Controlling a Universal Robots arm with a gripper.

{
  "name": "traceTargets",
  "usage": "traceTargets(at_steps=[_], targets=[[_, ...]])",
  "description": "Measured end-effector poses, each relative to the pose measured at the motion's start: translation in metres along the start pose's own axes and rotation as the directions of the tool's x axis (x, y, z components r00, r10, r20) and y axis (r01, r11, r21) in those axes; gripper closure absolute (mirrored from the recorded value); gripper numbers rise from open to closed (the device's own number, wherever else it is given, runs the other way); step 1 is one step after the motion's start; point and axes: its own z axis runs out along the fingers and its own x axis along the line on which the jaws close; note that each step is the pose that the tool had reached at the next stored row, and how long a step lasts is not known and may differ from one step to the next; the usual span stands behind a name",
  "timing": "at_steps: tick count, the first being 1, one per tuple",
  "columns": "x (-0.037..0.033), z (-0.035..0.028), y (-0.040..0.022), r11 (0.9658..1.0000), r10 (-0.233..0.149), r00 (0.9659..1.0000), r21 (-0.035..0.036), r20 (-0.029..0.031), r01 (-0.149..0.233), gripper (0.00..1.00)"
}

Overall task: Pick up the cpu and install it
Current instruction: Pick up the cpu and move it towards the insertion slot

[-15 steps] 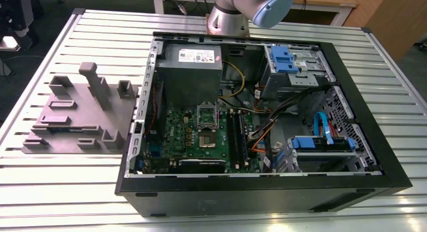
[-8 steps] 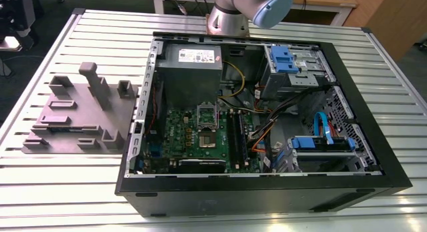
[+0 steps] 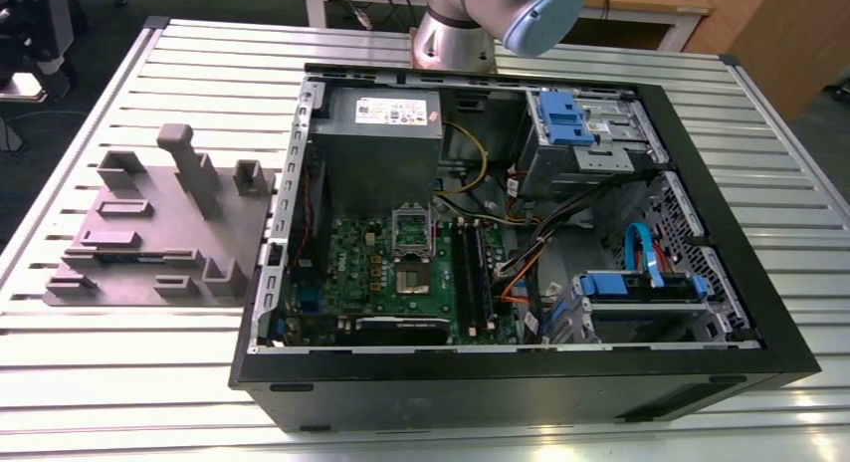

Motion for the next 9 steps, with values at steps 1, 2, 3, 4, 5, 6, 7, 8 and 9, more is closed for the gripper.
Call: traceTargets(at_steps=[1, 2, 3, 4, 5, 6, 7, 8, 9], targets=[[-0.0002, 0.0000, 0.0000, 1.0000, 0.000, 1.0000, 0.0000, 0.0000, 0.000, 0.53], [-0.0025, 0.0003, 0.0000, 1.0000, 0.000, 1.0000, 0.0000, 0.0000, 0.000, 0.53], [-0.0052, 0.0003, 0.0000, 1.0000, 0.000, 1.0000, 0.0000, 0.0000, 0.000, 0.53], [-0.0054, 0.0003, 0.0000, 1.0000, 0.000, 1.0000, 0.0000, 0.0000, 0.000, 0.53], [-0.0054, 0.0003, 0.0000, 1.0000, 0.000, 1.0000, 0.0000, 0.0000, 0.000, 0.53], [-0.0060, 0.0003, 0.0000, 1.0000, 0.000, 1.0000, 0.0000, 0.0000, 0.000, 0.53], [-0.0061, 0.0003, 0.0000, 1.0000, 0.000, 1.0000, 0.0000, -0.0001, 0.000, 0.53], [-0.0063, 0.0003, 0.0000, 1.0000, 0.000, 1.0000, 0.0000, 0.0000, 0.000, 0.53], [-0.0065, 0.0003, 0.0000, 1.0000, 0.000, 1.0000, 0.0000, 0.0000, 0.000, 0.53]])
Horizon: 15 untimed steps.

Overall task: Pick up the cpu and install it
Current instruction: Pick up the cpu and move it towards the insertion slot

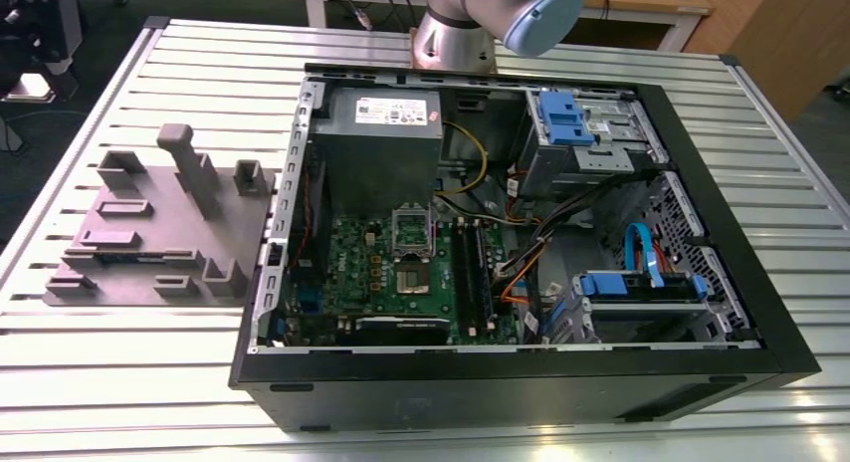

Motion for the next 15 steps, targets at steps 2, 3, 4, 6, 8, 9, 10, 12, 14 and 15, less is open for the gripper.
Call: traceTargets(at_steps=[2, 3, 4, 6, 8, 9, 10, 12, 14, 15], targets=[[-0.0004, 0.0000, 0.0000, 1.0000, 0.000, 1.0000, 0.0000, 0.0001, 0.000, 0.53], [-0.0008, 0.0000, 0.0000, 1.0000, 0.000, 1.0000, 0.0000, 0.0000, 0.000, 0.53], [-0.0008, 0.0000, 0.0000, 1.0000, 0.000, 1.0000, 0.0000, 0.0000, 0.000, 0.53], [-0.0067, -0.0001, 0.0000, 1.0000, 0.000, 1.0000, 0.0001, 0.0000, 0.000, 0.53], [-0.0071, -0.0001, 0.0001, 1.0000, 0.000, 1.0000, 0.0000, 0.0000, 0.000, 0.53], [-0.0073, -0.0001, 0.0000, 1.0000, 0.000, 1.0000, 0.0001, -0.0001, 0.000, 0.53], [-0.0075, -0.0001, 0.0000, 1.0000, 0.000, 1.0000, 0.0000, 0.0000, 0.000, 0.53], [-0.0078, 0.0000, 0.0001, 1.0000, 0.000, 1.0000, 0.0000, 0.0001, 0.000, 0.53], [-0.0080, -0.0001, 0.0000, 1.0000, 0.000, 1.0000, 0.0000, 0.0000, 0.000, 0.53], [-0.0082, -0.0001, 0.0001, 1.0000, 0.000, 1.0000, 0.0000, 0.0000, 0.000, 0.53]])
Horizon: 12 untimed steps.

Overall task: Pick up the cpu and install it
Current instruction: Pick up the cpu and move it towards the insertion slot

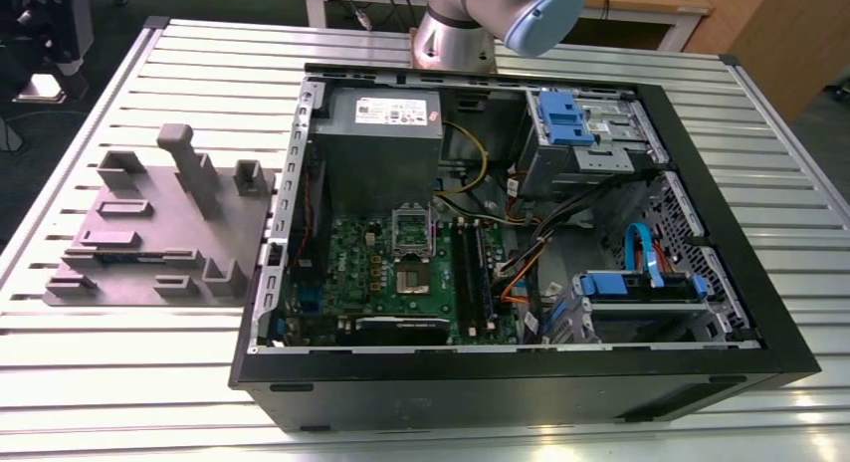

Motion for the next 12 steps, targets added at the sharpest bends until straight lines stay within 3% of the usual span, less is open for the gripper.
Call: traceTargets(at_steps=[4, 12], targets=[[-0.0042, 0.0000, 0.0000, 1.0000, 0.000, 1.0000, 0.0000, 0.0000, 0.000, 0.53], [-0.0057, 0.0000, 0.0000, 1.0000, 0.000, 1.0000, 0.0000, 0.0000, 0.000, 0.53]])
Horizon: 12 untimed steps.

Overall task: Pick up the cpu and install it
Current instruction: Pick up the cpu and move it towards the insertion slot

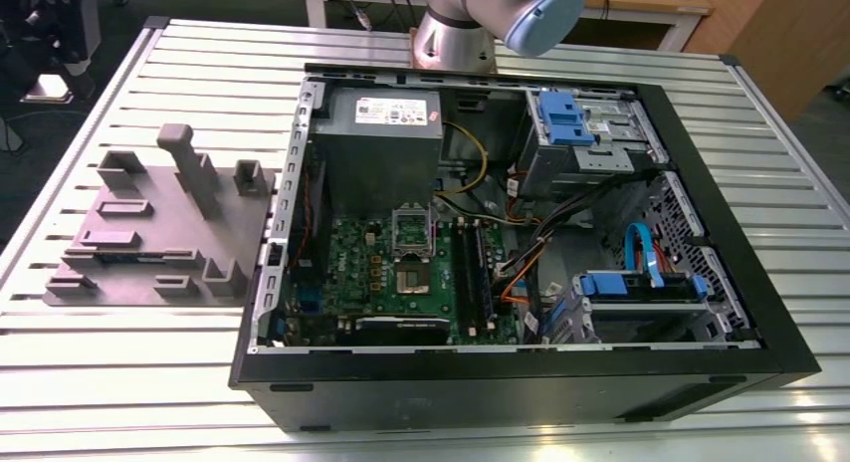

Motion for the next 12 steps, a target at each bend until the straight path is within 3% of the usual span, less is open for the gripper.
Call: traceTargets(at_steps=[12], targets=[[-0.0020, 0.0000, 0.0000, 1.0000, 0.000, 1.0000, 0.0000, 0.0000, 0.000, 0.53]])
